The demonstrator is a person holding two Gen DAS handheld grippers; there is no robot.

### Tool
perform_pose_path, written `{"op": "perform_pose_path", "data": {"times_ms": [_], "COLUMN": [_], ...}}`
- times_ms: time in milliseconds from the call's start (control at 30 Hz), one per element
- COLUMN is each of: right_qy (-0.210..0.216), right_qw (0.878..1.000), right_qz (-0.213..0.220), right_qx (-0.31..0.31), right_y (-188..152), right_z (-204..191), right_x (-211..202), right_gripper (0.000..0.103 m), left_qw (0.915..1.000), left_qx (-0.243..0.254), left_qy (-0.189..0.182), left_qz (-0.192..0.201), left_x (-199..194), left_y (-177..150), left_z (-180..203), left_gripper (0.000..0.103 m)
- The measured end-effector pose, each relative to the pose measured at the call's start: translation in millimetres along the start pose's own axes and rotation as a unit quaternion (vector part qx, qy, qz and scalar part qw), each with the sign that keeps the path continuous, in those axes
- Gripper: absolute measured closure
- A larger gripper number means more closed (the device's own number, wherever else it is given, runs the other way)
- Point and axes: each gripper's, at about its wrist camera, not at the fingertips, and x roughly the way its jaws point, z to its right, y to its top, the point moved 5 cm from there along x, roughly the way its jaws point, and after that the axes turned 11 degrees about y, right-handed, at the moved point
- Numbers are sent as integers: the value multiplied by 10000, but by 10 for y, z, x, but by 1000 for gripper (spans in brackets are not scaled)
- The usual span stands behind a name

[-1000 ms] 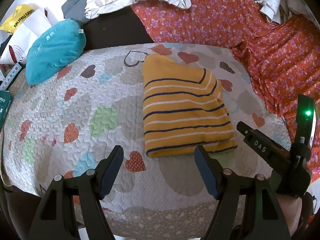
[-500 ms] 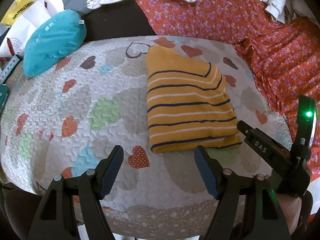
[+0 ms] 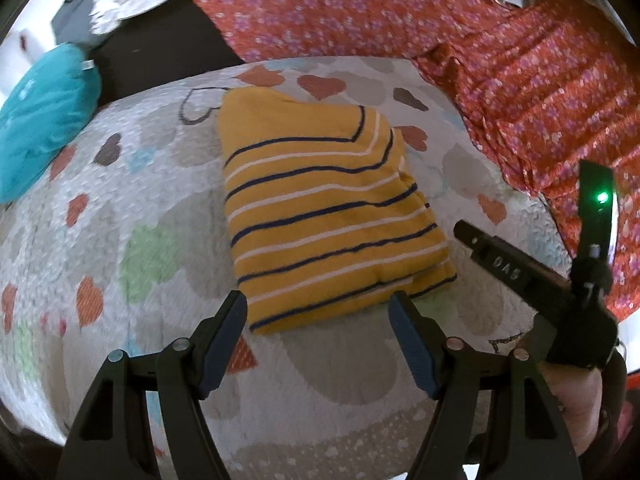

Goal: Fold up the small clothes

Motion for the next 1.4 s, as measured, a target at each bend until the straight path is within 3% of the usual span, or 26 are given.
{"op": "perform_pose_path", "data": {"times_ms": [167,467,600,700,767,800,1000,1167,1333,1400], "right_qy": [-130,-72,619,1152,1455,1519,1438,1828,2234,2276], "right_qw": [9995,9988,9971,9923,9887,9878,9872,9758,9654,9649], "right_qz": [254,411,250,147,42,-28,-509,-823,-880,-896], "right_qx": [152,239,357,427,355,346,457,868,1017,956], "right_y": [150,321,375,521,670,710,796,664,655,644], "right_z": [93,98,-16,-145,-247,-271,-193,-118,-140,-175], "right_x": [22,166,286,387,479,535,1045,1288,1350,1376], "right_gripper": [41,40,35,32,20,19,18,18,11,13], "left_qw": [9996,9995,9970,9886,9808,9786,9635,9681,9635,9654], "left_qx": [95,-267,-738,-1333,-1659,-1734,-1950,-1732,-1630,-1552], "left_qy": [-245,-135,-84,-487,-757,-818,-1464,-1531,-1856,-1833], "left_qz": [-44,-56,-231,-509,-686,-754,-1101,-967,-1027,-1016], "left_x": [296,728,909,1042,1173,1230,1554,1584,1611,1594], "left_y": [303,646,775,854,865,863,811,840,805,813], "left_z": [-57,-401,-778,-1007,-1101,-1117,-945,-765,-565,-534], "left_gripper": [31,31,31,31,31,31,27,20,18,24]}}
